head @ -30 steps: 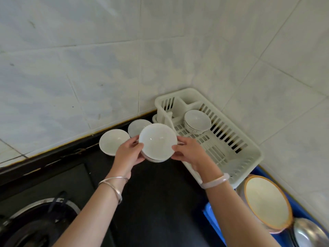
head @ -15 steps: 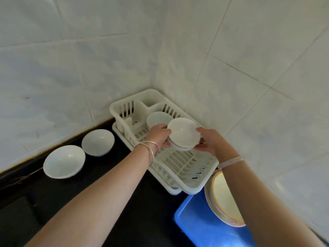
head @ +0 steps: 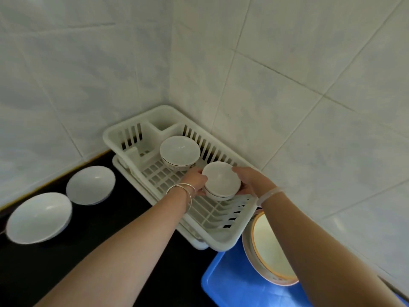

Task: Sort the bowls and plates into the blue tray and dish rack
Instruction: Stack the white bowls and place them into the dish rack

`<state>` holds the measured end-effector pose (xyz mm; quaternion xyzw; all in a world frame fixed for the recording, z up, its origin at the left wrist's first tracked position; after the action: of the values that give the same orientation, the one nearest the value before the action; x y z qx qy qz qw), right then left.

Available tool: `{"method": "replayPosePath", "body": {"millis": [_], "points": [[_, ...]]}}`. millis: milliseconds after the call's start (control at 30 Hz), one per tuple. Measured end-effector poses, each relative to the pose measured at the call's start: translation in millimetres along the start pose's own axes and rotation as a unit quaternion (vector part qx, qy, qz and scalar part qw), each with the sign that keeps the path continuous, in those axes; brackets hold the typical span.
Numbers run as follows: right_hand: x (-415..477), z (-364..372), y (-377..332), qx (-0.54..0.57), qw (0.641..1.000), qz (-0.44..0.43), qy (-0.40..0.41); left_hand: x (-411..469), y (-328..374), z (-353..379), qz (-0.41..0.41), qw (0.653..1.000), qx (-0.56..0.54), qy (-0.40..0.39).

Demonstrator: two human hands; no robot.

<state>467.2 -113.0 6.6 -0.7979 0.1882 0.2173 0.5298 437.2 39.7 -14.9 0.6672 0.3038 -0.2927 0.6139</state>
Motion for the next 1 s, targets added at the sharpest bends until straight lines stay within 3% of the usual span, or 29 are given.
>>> {"method": "replayPosePath", "body": {"millis": [467,733,833,1000], "points": [[2.0,5.6,1.6,-0.099,0.993,-0.054,0.032,5.3,-8.4,-6.2,0.008,0.999,0.003,-0.040],[-22.3,9.7,-2.0,-0.311,0.930,-0.182,0.078,-7.1,-5.0,-16.5,0.070,0.992,0.104,-0.002],[-37.9,10.1,-6.6,-0.310,0.919,-0.216,0.108,-18.8,-5.3,-25.7,0.103,0.989,0.109,0.015],[-68.2,34.9,-23.8,-0.242,0.928,-0.272,0.085,-57.1,-12.9,-60.1,0.175,0.978,0.091,0.069]]}}
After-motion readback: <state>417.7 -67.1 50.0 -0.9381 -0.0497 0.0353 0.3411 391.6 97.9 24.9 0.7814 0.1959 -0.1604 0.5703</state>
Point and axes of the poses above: each hand's wrist, its own x-axis towards the middle knuckle, its own z-axis out of the palm, y = z × x, the point moved 2 cm from there along x, towards the middle knuckle, and after that the axes turned 13 degrees about -z, right-handed, at the moved point
